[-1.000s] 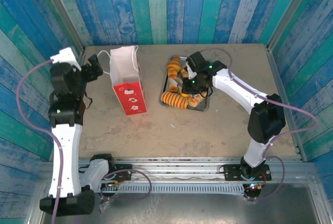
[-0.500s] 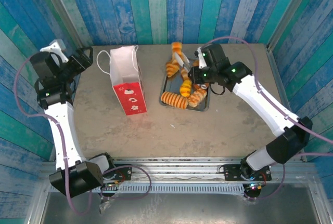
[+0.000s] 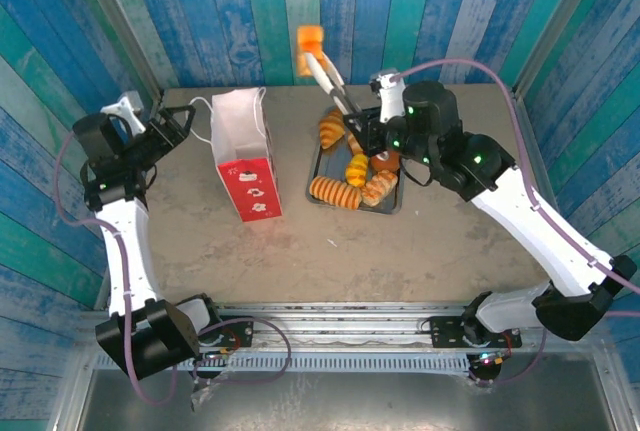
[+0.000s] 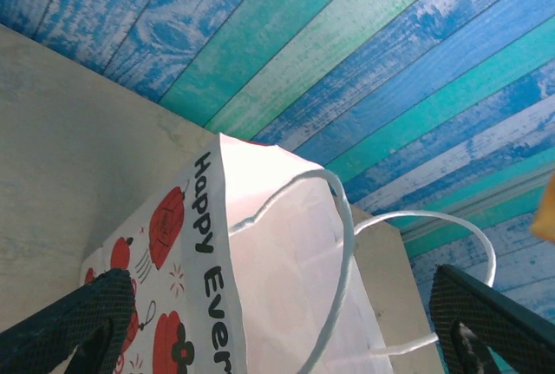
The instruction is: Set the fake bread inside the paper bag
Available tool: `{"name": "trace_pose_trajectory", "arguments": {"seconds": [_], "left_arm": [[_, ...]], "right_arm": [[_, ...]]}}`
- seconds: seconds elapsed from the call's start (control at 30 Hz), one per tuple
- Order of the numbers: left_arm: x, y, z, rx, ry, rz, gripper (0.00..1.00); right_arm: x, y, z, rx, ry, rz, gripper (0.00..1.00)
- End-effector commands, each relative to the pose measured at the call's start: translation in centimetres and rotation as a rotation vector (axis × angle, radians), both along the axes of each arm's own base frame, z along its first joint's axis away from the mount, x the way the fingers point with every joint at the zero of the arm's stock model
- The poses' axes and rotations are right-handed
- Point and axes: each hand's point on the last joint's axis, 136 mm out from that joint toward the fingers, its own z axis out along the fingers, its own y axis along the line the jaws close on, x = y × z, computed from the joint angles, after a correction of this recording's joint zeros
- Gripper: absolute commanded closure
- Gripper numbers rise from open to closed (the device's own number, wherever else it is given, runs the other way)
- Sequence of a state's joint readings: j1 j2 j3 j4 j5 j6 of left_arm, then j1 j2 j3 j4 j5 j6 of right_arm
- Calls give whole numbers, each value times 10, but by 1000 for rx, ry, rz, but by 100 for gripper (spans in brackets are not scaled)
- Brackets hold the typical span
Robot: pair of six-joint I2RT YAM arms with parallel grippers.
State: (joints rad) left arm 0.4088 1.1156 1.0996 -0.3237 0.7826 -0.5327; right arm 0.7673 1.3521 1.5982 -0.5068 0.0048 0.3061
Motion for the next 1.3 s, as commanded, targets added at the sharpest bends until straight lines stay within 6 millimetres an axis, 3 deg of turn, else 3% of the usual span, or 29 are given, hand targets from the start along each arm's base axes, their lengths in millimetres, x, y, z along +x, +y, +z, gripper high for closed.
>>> {"name": "trace_pose_trajectory", "arguments": {"seconds": [0.0, 0.13, 0.37, 0.53, 0.8, 1.0, 1.27], "left_arm": [[-1, -9, 7, -5, -50, -70, 12], [-1, -15, 2, -28, -50, -112, 21], [2, -13, -8, -23, -27, -110, 42], [4, -8, -13, -5, -15, -84, 65], [1, -1, -16, 53, -2, -38, 87], [-1, 5, -19, 90, 13, 0, 93], [-6, 8, -24, 130, 25, 24, 95]], "right_arm": [[-6, 18, 57, 77, -174, 28, 88], [-22, 53, 69, 94, -201, 113, 88], [-43, 105, 59, 73, -189, 197, 88], [-46, 127, 43, 53, -146, 213, 88], [-39, 147, 6, -2, -59, 191, 89], [-34, 159, -20, -34, 29, 180, 89], [-26, 169, -47, -43, 129, 136, 89]]}}
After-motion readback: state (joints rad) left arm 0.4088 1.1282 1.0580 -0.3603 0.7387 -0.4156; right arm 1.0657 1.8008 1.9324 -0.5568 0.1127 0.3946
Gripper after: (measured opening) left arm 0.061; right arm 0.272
